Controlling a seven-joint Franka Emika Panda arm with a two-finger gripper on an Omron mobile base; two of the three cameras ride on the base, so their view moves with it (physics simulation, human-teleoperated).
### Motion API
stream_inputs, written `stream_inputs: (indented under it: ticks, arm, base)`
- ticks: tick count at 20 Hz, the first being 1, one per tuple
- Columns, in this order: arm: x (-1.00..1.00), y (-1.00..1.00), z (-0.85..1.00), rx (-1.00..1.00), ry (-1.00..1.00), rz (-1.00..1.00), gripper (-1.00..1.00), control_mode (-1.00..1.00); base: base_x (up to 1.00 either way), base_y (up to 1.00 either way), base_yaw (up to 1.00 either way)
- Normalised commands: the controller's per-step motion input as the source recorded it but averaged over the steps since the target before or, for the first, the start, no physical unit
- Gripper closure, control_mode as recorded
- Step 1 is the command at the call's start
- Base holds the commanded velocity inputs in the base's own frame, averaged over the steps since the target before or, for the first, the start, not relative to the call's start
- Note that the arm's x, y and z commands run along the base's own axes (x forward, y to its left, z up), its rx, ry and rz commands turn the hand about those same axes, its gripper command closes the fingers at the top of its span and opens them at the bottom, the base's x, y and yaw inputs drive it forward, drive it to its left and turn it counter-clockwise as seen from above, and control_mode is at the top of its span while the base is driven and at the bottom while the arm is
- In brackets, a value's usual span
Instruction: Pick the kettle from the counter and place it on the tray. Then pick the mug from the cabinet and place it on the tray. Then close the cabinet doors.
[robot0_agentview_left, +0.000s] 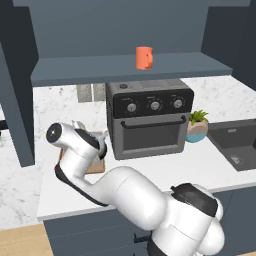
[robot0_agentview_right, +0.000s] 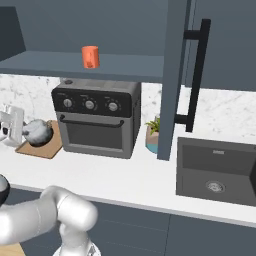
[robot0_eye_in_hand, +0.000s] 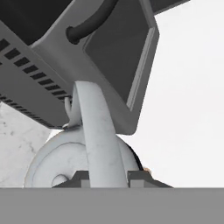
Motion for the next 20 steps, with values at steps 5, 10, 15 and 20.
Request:
stream_inputs:
  ticks: [5, 10, 15, 20]
  arm:
    - [0.28, 0.08, -0.05, 0.0, 0.08, -0.05, 1.0, -1.0]
    - [0.33, 0.0, -0.09, 0.0, 0.06, -0.01, 1.0, -1.0]
    - [0.32, 0.0, -0.11, 0.0, 0.01, -0.01, 1.0, -1.0]
    - [0.27, 0.01, -0.08, 0.0, 0.0, -0.01, 1.0, -1.0]
  base:
    - [0.0, 0.0, 0.0]
    - [0.0, 0.0, 0.0]
    - [0.0, 0.0, 0.0]
    - [0.0, 0.0, 0.0]
